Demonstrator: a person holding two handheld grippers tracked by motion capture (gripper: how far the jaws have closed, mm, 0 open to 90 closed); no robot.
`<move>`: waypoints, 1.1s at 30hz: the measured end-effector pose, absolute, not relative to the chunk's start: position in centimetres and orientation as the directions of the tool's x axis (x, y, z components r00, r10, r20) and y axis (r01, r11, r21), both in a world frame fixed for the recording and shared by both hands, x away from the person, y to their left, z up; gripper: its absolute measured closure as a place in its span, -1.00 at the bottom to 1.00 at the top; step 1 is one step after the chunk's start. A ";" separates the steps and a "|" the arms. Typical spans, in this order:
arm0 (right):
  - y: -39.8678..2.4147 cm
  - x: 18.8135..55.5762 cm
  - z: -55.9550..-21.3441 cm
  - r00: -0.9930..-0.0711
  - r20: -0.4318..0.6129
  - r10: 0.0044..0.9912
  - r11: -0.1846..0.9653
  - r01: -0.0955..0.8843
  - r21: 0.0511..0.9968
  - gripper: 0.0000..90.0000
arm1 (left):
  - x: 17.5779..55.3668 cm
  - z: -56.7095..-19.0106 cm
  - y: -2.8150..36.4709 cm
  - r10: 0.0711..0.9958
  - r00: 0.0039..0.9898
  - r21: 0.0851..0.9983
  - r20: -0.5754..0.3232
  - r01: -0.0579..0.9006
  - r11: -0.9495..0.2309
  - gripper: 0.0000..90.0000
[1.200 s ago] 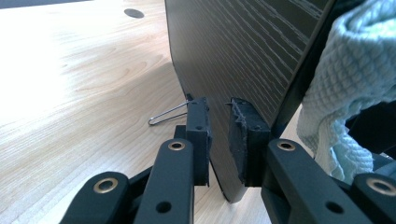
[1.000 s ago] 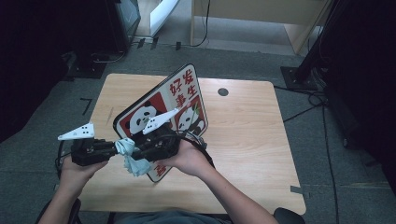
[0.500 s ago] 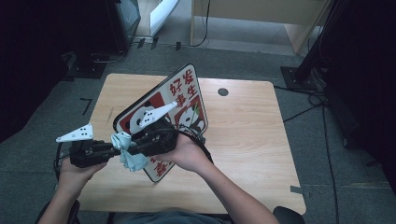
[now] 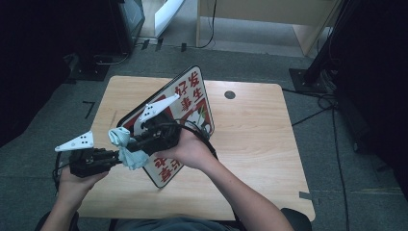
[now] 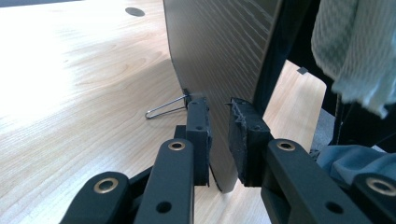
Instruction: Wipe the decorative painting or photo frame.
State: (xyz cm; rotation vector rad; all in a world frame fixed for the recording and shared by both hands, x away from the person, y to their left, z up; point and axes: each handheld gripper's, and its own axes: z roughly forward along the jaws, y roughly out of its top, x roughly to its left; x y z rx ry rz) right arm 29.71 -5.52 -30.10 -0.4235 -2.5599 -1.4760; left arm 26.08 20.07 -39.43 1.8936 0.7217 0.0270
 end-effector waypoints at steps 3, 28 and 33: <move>-5.4 29.8 -29.4 -0.952 0.262 0.161 0.474 0.307 0.825 0.73 | 25.8 -39.4 20.1 0.492 0.816 0.846 -0.304 0.468 -0.254 0.75; -5.0 34.1 -23.9 -0.975 0.161 0.156 0.404 0.211 0.890 0.73 | 24.2 -38.5 19.8 0.454 0.843 0.862 -0.287 0.434 -0.260 0.37; -4.8 34.8 -24.5 -0.972 0.174 0.159 0.404 0.225 0.886 0.72 | 24.3 -38.6 19.4 0.450 0.846 0.860 -0.286 0.434 -0.269 0.37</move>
